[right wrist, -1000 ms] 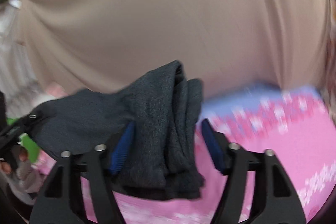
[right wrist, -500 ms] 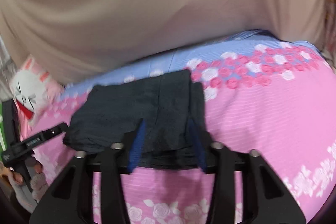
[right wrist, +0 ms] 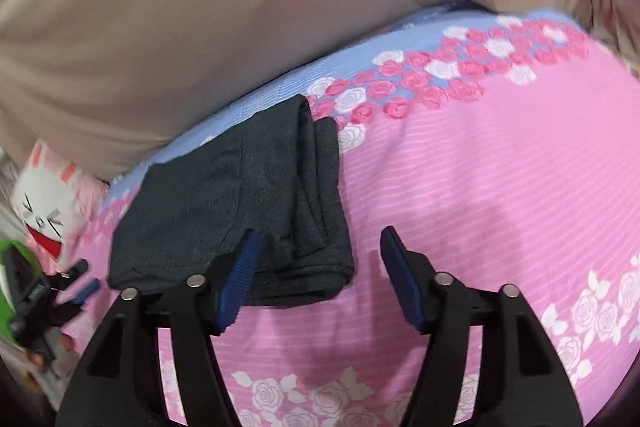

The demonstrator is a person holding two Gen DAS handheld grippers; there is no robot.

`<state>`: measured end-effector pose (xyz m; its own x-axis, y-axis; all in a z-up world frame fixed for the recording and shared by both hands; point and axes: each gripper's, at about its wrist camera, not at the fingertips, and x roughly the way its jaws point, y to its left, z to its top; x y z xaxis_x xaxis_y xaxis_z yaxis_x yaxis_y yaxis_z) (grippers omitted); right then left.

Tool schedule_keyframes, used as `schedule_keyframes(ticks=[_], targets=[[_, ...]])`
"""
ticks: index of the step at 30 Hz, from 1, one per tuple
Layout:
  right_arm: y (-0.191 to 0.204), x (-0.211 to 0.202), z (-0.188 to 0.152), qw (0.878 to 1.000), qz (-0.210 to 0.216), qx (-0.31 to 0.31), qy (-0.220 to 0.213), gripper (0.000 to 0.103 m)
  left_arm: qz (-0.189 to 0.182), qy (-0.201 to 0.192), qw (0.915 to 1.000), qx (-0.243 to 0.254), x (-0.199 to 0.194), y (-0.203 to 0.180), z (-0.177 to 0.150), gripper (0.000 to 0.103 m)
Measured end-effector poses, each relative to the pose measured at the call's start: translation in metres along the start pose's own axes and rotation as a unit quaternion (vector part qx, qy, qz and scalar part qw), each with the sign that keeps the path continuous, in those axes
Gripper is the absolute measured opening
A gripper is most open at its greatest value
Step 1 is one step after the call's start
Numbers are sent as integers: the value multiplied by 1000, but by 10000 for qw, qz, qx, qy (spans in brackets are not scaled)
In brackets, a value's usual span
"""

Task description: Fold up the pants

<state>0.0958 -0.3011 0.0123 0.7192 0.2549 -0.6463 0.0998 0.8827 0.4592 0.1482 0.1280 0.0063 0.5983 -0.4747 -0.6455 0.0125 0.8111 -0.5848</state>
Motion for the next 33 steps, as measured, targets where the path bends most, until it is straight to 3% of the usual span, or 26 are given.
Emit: schedule_keyframes(ticks=[2,3,4,5,7,9,10,13,14,15,18,20,22,24,27,29,30,31,33], targets=[[-3,14,-2,9992,161,185,301,68,-24,179,9998,-12,15,-4,1,70],[-1,19,-3,9990,194,166,377,69,213,158,9996,137,21,-10,1,62],[6,23,-3,9993,169,-41,340,56,345,202,9988,269,25,-14,1,31],[13,24,-3,9989,146,-233,387,44,327,259,9987,278,27,-15,2,18],[23,9,-1,9988,169,-406,227,26,152,261,9995,61,20,-13,4,10],[28,-11,2,9983,339,-466,72,16,-211,176,9995,-151,-3,-10,3,9],[29,-17,0,9982,212,-556,76,14,-246,257,9991,-234,-8,-6,0,9],[11,7,-11,9953,-617,-516,535,14,252,651,9970,-327,9,11,-11,12],[9,10,-12,9952,-651,-477,558,14,291,645,9969,-345,11,13,-13,12],[10,4,-11,9968,-549,-397,416,14,309,563,9976,-275,7,9,-12,12],[36,-33,-6,9944,-455,-733,-607,16,772,-294,9960,352,-24,-18,-12,11],[52,-37,-7,9917,-259,-1006,-753,16,666,-610,9943,570,-33,-31,-12,21],[59,-11,-11,9921,-273,-1193,-285,16,468,-530,9953,655,-27,-38,-13,30],[50,21,-18,9901,-655,-1182,393,16,626,-234,9946,791,-7,-42,-16,30],[50,6,-15,9943,-389,-981,130,18,913,99,9914,935,16,-43,-24,30],[56,-9,-12,9944,-271,-989,-262,20,1037,-52,9880,1146,13,-49,-28,30],[60,-9,-12,9933,-253,-1068,-349,20,1106,-123,9856,1275,13,-54,-30,37],[60,1,-12,9922,-428,-1141,-258,25,1211,-203,9821,1430,15,-61,-34,47],[48,22,-12,9904,-773,-1134,171,26,1412,-314,9747,1703,19,-69,-41,51]])
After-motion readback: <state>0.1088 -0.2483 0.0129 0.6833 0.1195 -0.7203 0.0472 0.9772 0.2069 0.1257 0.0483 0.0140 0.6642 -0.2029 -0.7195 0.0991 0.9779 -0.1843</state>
